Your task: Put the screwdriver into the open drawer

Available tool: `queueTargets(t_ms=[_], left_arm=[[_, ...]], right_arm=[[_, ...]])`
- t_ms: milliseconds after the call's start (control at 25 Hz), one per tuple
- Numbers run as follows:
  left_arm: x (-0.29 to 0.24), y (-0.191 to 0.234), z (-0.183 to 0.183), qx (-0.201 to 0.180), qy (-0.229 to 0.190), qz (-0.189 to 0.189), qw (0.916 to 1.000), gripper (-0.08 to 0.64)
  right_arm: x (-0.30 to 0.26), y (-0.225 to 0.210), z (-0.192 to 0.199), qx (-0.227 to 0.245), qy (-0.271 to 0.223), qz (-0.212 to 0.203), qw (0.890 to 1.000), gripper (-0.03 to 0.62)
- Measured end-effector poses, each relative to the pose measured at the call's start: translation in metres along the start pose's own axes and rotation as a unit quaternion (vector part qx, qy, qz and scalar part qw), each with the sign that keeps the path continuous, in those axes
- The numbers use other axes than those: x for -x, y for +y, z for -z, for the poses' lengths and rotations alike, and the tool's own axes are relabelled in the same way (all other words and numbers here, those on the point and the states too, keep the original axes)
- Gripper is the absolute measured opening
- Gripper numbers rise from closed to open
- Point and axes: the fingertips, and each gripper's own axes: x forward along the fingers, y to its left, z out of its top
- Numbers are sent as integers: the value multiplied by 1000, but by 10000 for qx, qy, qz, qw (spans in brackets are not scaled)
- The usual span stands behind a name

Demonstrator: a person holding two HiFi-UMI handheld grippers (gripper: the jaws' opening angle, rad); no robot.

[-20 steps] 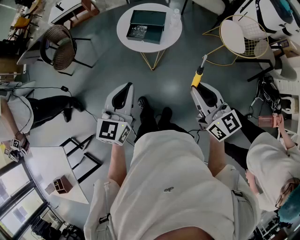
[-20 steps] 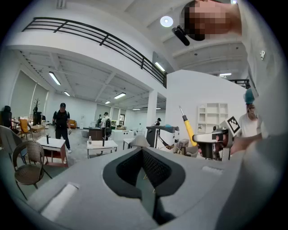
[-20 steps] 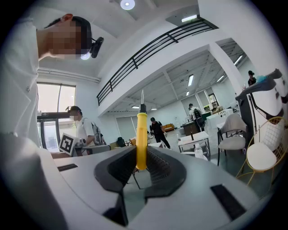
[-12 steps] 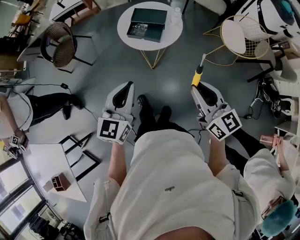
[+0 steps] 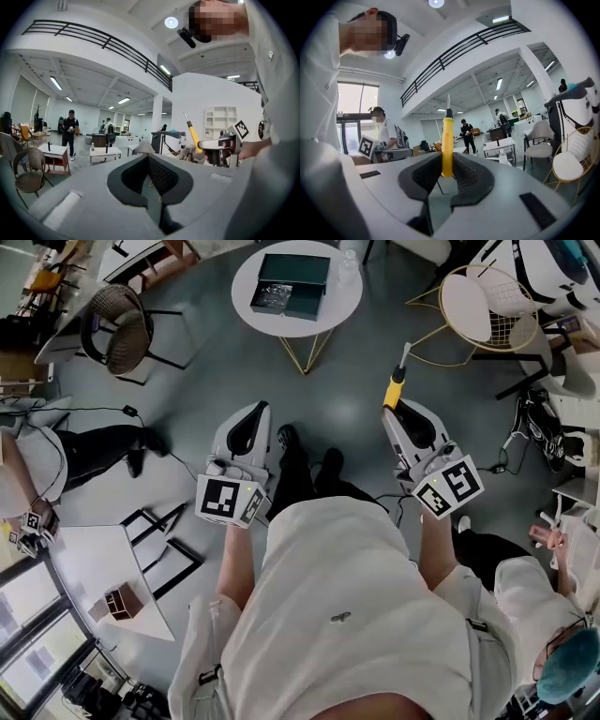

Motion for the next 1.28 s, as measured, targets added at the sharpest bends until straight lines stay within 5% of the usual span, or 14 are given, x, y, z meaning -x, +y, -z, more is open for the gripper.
queueTargets(t_ms=[440,1280], left_arm=[[1,31,11,67,54,24,10000,9],[-79,158,-28,37,-202,302,9993,9]], right_arm=[[-29,1,12,-160,72,124,9998,77],[-163,-26,-47,96,-123,416,9990,77]])
